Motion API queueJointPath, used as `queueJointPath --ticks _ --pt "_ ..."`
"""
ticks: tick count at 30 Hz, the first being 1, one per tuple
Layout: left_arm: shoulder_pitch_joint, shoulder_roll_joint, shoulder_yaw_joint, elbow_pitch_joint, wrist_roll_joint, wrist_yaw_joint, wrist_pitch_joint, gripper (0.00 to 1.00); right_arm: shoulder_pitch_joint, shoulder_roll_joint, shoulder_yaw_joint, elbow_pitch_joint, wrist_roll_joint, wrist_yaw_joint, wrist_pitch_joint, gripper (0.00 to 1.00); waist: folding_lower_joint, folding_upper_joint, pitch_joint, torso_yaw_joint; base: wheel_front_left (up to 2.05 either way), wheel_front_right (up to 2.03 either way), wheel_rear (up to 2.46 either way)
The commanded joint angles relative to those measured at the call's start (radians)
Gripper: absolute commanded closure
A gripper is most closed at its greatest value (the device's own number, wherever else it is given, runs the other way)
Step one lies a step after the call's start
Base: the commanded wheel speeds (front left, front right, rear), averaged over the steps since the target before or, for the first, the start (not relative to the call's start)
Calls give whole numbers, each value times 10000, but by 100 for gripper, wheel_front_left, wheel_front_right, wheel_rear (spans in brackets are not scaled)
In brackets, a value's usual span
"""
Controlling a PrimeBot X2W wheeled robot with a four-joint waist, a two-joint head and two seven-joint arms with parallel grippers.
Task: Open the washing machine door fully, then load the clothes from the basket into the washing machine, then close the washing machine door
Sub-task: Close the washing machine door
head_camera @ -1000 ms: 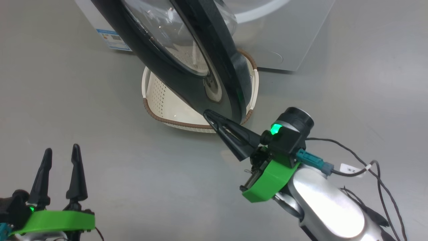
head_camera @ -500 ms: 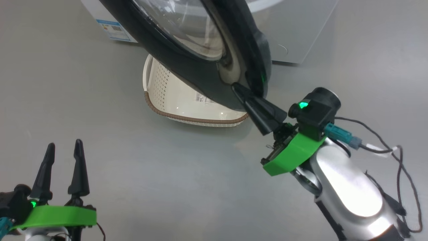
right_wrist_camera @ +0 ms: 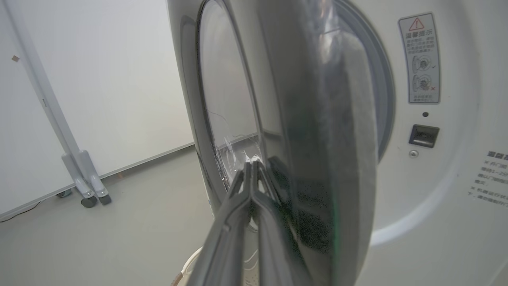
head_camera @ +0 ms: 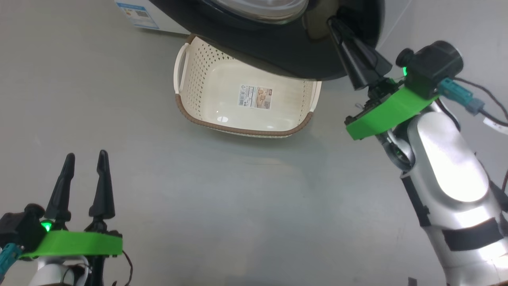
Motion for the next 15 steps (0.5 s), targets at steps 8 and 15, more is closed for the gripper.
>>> queueJointPath --ticks 8,15 --pt "-613 464 284 -514 -126 6 -69 0 -1655 130 -810 507 -595 0 -93 100 -1 0 545 168 0 0 0" --pt "-876 475 275 -763 -185 6 -69 0 -2831 130 -1307 1247 -1031 0 -93 100 -1 0 974 255 0 0 0"
